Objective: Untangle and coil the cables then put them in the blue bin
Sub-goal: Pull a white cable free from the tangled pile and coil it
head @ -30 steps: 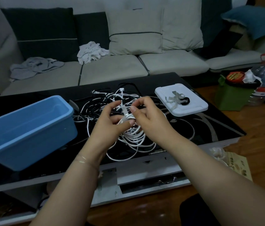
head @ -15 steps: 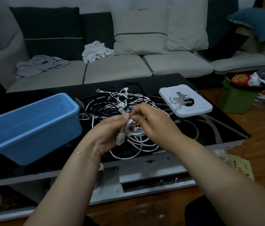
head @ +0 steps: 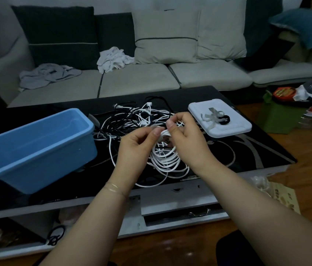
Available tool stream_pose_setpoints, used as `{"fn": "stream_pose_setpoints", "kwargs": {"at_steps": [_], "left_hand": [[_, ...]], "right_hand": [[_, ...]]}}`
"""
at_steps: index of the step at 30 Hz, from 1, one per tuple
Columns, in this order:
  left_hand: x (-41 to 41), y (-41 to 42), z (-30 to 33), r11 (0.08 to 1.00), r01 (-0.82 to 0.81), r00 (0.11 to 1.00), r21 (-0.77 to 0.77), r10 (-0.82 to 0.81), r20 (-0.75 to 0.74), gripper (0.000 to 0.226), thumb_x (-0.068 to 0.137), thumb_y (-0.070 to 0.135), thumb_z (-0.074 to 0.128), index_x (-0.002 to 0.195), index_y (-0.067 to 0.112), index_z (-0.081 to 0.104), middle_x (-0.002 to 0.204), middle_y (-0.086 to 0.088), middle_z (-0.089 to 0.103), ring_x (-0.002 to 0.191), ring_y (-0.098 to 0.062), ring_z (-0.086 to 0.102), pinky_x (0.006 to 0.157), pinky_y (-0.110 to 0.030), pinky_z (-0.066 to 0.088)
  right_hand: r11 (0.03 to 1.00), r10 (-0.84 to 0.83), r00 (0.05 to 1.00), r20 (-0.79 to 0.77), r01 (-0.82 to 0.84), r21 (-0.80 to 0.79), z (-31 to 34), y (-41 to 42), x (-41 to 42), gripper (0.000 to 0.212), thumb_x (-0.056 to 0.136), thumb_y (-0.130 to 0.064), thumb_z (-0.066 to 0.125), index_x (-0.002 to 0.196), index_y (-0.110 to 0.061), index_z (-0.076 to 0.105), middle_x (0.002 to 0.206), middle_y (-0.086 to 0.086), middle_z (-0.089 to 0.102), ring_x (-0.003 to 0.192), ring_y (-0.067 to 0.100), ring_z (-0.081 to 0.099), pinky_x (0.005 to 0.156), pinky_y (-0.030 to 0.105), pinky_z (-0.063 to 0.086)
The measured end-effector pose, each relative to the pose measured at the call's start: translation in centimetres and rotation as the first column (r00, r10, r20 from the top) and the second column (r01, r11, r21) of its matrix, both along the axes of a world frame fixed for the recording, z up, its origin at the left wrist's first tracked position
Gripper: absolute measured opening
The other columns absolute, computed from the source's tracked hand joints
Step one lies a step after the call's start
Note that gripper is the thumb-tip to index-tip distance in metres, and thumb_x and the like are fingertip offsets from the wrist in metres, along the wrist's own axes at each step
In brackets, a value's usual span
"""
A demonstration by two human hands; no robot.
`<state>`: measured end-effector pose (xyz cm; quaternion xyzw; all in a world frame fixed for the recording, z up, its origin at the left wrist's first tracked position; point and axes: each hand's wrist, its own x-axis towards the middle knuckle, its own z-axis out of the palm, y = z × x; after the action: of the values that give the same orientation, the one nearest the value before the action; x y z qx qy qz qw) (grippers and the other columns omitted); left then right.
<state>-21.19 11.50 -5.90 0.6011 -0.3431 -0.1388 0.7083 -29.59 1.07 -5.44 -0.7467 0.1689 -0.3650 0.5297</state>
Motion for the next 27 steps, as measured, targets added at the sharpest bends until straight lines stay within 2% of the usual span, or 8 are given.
{"fn": "stream_pose_setpoints", "kwargs": {"at_steps": [5, 8, 12, 15, 17, 23, 25, 27], "left_hand": [[-0.1, 0.0, -0.3, 0.991, 0.126, 0.985, -0.039, -0.130, -0.115, 0.024, 0.078, 0.030, 0.064, 0.095, 0.016, 0.075, 0.097, 0.001, 0.074, 0.095, -0.015, 0.068, 0.083, -0.023, 0.053], [-0.3, -0.2, -0.3, 0.969, 0.221, 0.935, -0.114, -0.244, -0.259, 0.022, 0.081, 0.025, 0.061, 0.093, 0.011, 0.073, 0.093, -0.002, 0.074, 0.087, -0.016, 0.069, 0.074, -0.025, 0.056], [-0.5, -0.1, -0.1, 0.942, 0.299, 0.828, -0.153, -0.336, -0.449, 0.031, 0.083, 0.033, 0.056, 0.092, 0.008, 0.072, 0.088, -0.010, 0.073, 0.073, -0.015, 0.069, 0.065, -0.026, 0.057], [-0.3, -0.1, 0.1, 0.951, 0.289, 0.801, -0.114, -0.305, -0.514, 0.038, 0.077, 0.045, 0.059, 0.084, 0.012, 0.077, 0.082, -0.012, 0.072, 0.065, -0.016, 0.068, 0.061, -0.026, 0.058], [0.0, -0.2, 0.2, 0.949, 0.291, 0.803, -0.119, -0.310, -0.508, 0.027, 0.076, 0.034, 0.064, 0.081, 0.011, 0.078, 0.080, -0.013, 0.072, 0.067, -0.018, 0.070, 0.064, -0.026, 0.059], [0.3, 0.0, 0.3, 0.976, 0.217, 0.945, 0.022, -0.204, -0.257, 0.013, 0.080, 0.017, 0.071, 0.091, 0.014, 0.077, 0.082, -0.005, 0.075, 0.072, -0.011, 0.069, 0.067, -0.020, 0.055], [0.3, 0.2, 0.0, 0.983, 0.104, 0.994, 0.150, -0.105, -0.007, 0.010, 0.088, 0.016, 0.068, 0.093, 0.021, 0.075, 0.077, 0.004, 0.074, 0.071, -0.004, 0.067, 0.068, -0.019, 0.053], [0.5, 0.5, -0.3, 0.947, -0.083, 0.945, 0.312, -0.025, 0.326, 0.008, 0.090, 0.028, 0.066, 0.089, 0.033, 0.073, 0.076, 0.012, 0.073, 0.072, -0.001, 0.067, 0.069, -0.023, 0.052]], "right_hand": [[0.991, -0.043, 0.999, 0.008, 0.042, 0.127, 0.2, -0.1, 0.1, 0.012, 0.096, -0.028, 0.055, 0.086, -0.029, 0.049, 0.061, -0.006, 0.059, 0.051, 0.007, 0.054, 0.051, 0.025, 0.042], [0.974, -0.042, 0.999, 0.022, 0.036, 0.225, 0.4, 0.0, 0.1, 0.009, 0.096, -0.025, 0.055, 0.089, -0.025, 0.049, 0.074, 0.009, 0.061, 0.059, 0.016, 0.060, 0.059, 0.032, 0.049], [0.948, -0.018, 0.998, 0.067, -0.004, 0.319, 0.5, 0.1, 0.1, 0.007, 0.097, -0.020, 0.054, 0.094, -0.018, 0.048, 0.071, 0.009, 0.061, 0.048, 0.010, 0.061, 0.047, 0.022, 0.048], [0.970, -0.027, 0.999, 0.037, 0.017, 0.242, 0.2, 0.1, 0.2, 0.009, 0.096, -0.023, 0.055, 0.092, -0.023, 0.047, 0.065, 0.003, 0.063, 0.047, 0.014, 0.060, 0.050, 0.028, 0.048], [0.983, -0.017, 0.998, 0.053, 0.007, 0.186, 0.0, 0.1, 0.2, 0.011, 0.096, -0.021, 0.054, 0.090, -0.026, 0.046, 0.059, -0.001, 0.064, 0.048, 0.015, 0.062, 0.054, 0.032, 0.050], [0.997, -0.061, 0.998, 0.011, 0.061, 0.052, -0.4, -0.3, 0.3, 0.007, 0.096, -0.027, 0.054, 0.094, -0.028, 0.048, 0.066, 0.004, 0.064, 0.058, 0.026, 0.063, 0.061, 0.045, 0.051], [0.998, -0.070, 0.997, -0.015, 0.070, 0.005, -0.5, -0.5, 0.4, 0.006, 0.096, -0.027, 0.053, 0.097, -0.027, 0.047, 0.067, 0.006, 0.061, 0.062, 0.030, 0.061, 0.064, 0.046, 0.050], [0.998, -0.068, 0.997, -0.035, 0.067, -0.014, -0.6, -0.3, 0.5, 0.006, 0.096, -0.026, 0.053, 0.095, -0.028, 0.047, 0.063, 0.003, 0.059, 0.060, 0.025, 0.058, 0.063, 0.042, 0.048]]}}
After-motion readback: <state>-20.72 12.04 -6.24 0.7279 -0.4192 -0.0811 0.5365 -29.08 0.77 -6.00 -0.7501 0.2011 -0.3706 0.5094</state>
